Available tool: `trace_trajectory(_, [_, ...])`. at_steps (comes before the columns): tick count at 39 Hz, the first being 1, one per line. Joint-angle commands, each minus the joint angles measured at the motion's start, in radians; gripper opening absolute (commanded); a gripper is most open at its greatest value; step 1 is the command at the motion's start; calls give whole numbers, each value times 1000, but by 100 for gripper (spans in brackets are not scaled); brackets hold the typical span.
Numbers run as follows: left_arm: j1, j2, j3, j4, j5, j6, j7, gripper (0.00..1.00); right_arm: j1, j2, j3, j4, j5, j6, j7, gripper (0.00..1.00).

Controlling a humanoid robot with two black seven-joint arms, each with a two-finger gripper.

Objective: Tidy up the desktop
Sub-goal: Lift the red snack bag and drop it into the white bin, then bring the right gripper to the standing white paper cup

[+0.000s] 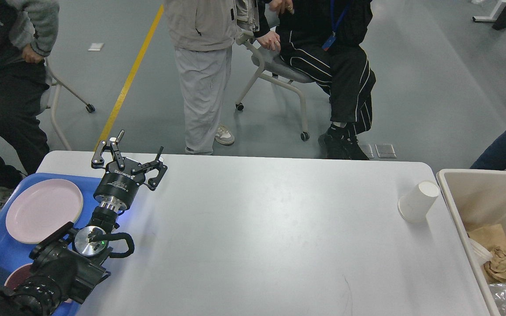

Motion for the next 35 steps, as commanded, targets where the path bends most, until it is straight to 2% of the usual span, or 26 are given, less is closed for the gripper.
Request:
trace_trajectory(1, [0, 0, 0, 0, 0, 0, 0, 99, -1, 2, 9, 0, 8, -1, -12, 100])
trace_trajectory(11, [0, 0, 0, 0, 0, -2, 0, 99, 27, 6, 11, -6, 9, -16, -12, 100])
trace_trajectory(25, [0, 0, 0, 0, 0, 0, 0, 99, 271, 54, 1, 18, 8, 2, -12, 100])
trace_trajectory(29, [0, 0, 0, 0, 0, -2, 0, 99, 456, 52, 1, 139, 2, 34, -12, 100])
trace_trajectory(35, [0, 0, 0, 0, 0, -2, 2, 99, 778, 11, 0, 464, -15, 226, -12, 100])
